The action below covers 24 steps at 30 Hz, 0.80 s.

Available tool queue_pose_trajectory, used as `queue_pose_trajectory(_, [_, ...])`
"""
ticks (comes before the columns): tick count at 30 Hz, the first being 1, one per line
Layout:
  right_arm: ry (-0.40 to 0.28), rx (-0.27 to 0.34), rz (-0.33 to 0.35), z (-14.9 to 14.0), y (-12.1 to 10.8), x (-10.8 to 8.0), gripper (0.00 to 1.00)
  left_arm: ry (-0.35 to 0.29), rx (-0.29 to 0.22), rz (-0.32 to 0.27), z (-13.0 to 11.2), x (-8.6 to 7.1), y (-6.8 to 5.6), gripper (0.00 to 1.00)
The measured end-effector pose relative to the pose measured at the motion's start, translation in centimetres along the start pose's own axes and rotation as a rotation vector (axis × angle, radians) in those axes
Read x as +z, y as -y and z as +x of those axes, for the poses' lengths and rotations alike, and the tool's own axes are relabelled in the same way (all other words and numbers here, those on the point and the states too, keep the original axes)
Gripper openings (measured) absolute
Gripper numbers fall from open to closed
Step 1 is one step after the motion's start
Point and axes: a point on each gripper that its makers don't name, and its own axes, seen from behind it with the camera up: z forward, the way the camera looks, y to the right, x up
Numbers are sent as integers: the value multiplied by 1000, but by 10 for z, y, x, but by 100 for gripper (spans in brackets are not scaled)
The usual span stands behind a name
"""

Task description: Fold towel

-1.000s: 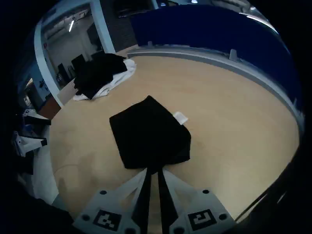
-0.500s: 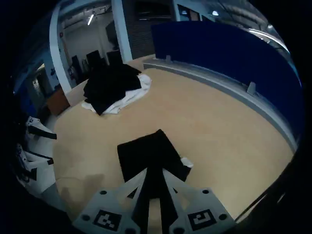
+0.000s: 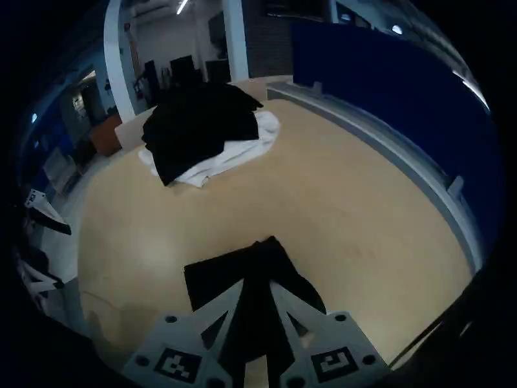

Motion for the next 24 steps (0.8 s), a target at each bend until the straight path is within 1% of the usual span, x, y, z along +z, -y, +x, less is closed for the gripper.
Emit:
queue_pose_trajectory(5, [68, 13, -11, -14, -2, 30, 12, 0, -13, 1, 0, 0, 2, 99])
queue_pose_trajectory(8, [101, 23, -22, -23, -5, 42, 12, -1, -19, 0, 0, 1, 1, 99])
queue_pose_trajectory(11, [117, 28, -28, -29, -7, 48, 14, 0, -21, -3, -2, 3, 1, 99])
queue_pose_trajectory(14, [117, 27, -30, -31, -7, 49, 17, 5, -22, -4, -3, 3, 1, 99])
queue_pose_trajectory(16, [112, 25, -29, -32, -7, 47, 22, 8, -23, -4, -4, 3, 1, 99])
queue_pose_trajectory(19, [99, 22, -23, -30, -5, 44, 37, 11, -25, -3, -6, 4, 2, 99])
queue_pose_trajectory(24, [70, 14, -14, -28, -1, 34, 59, 12, -28, 2, -7, 4, 5, 99])
